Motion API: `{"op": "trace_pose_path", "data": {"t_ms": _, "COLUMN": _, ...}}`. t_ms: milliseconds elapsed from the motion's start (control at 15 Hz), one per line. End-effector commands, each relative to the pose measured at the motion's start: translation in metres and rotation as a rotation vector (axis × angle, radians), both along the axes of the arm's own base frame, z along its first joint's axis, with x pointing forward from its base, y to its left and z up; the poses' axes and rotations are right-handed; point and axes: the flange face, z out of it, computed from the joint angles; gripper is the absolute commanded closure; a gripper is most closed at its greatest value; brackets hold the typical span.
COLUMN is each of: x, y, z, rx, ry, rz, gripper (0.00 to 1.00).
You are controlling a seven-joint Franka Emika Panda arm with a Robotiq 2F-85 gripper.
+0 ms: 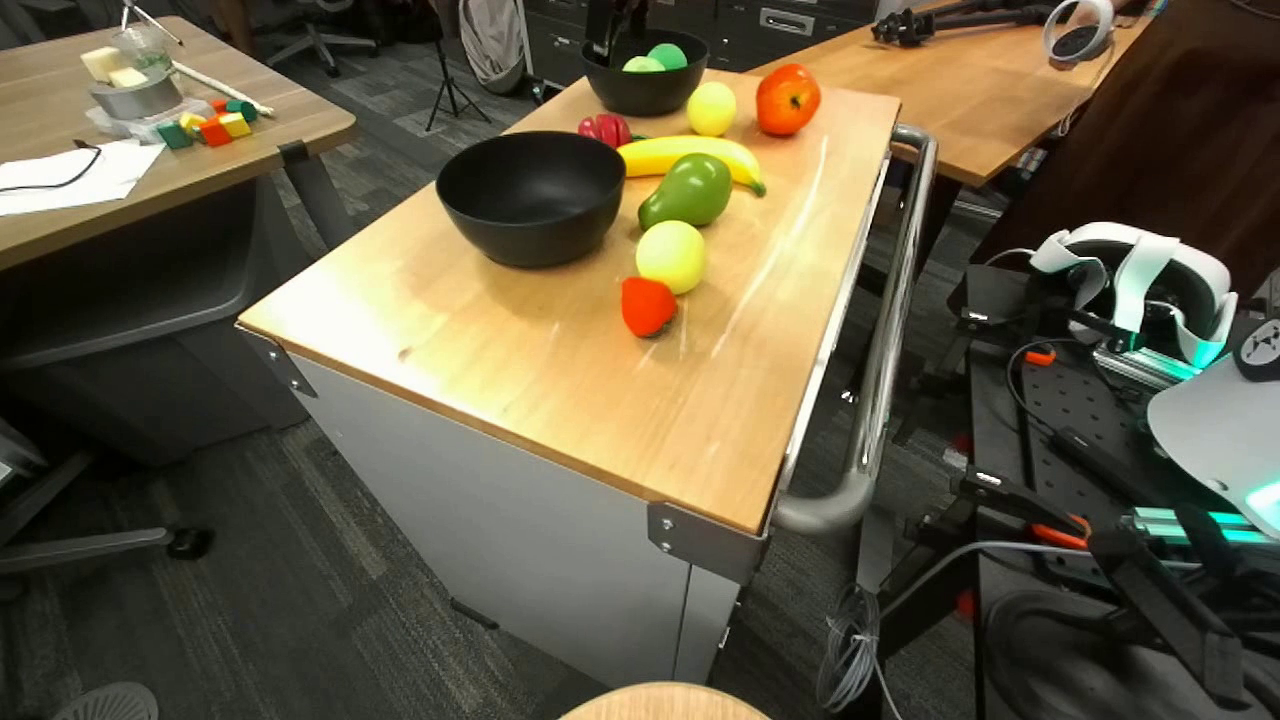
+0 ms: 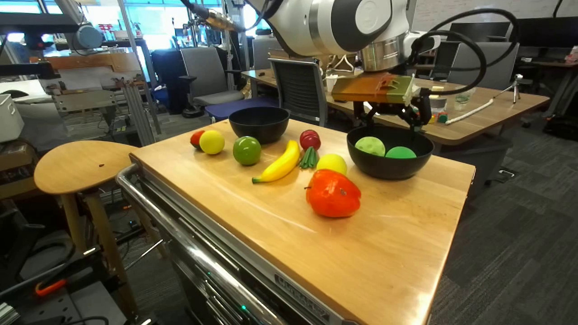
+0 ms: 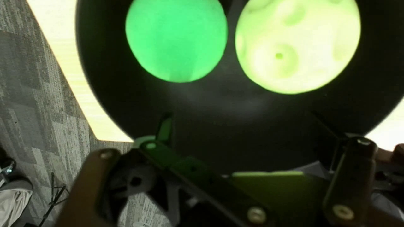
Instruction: Remove the fruits and vegetables from the two black bowls
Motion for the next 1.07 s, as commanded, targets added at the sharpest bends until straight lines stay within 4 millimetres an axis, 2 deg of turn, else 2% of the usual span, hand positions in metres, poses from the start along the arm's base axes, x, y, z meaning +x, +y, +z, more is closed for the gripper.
{"op": "trace_pose_path", "data": {"t_ms": 0, "x": -0.006, "y": 0.007, "z": 0.046, "rx": 0.024, "ry": -0.024, "rz": 0.004, "gripper": 0.0}}
{"op": "trace_pose_path", "data": {"t_ms": 200, "x": -0.015, "y": 0.006, "z": 0.062, "rx": 0.039, "ry": -0.021, "rz": -0.005, "gripper": 0.0}}
{"op": "trace_pose_path", "data": {"t_ms": 333, "x": -0.019, "y": 0.005, "z": 0.064, "rx": 0.062, "ry": -0.026, "rz": -0.011, "gripper": 0.0}}
{"op": "trace_pose_path", "data": {"t_ms": 400, "x": -0.021, "y": 0.003, "z": 0.059, "rx": 0.059, "ry": -0.016, "rz": -0.017, "gripper": 0.25}}
{"op": "trace_pose_path", "data": {"t_ms": 467, "x": -0.024, "y": 0.001, "z": 0.055, "rx": 0.058, "ry": -0.006, "rz": -0.02, "gripper": 0.26}}
{"op": "trace_pose_path", "data": {"t_ms": 733, "x": -0.032, "y": -0.004, "z": 0.03, "rx": 0.078, "ry": 0.027, "rz": -0.034, "gripper": 0.56}}
{"op": "trace_pose_path", "data": {"t_ms": 800, "x": -0.035, "y": -0.004, "z": 0.024, "rx": 0.088, "ry": 0.031, "rz": -0.032, "gripper": 0.56}}
{"op": "trace_pose_path", "data": {"t_ms": 867, "x": -0.037, "y": -0.002, "z": 0.02, "rx": 0.103, "ry": 0.029, "rz": -0.031, "gripper": 0.46}}
{"op": "trace_pose_path", "data": {"t_ms": 933, "x": -0.039, "y": -0.001, "z": 0.017, "rx": 0.118, "ry": 0.019, "rz": -0.03, "gripper": 0.4}}
{"op": "trace_pose_path", "data": {"t_ms": 1000, "x": -0.039, "y": 0.0, "z": 0.018, "rx": 0.139, "ry": 0.003, "rz": -0.031, "gripper": 0.28}}
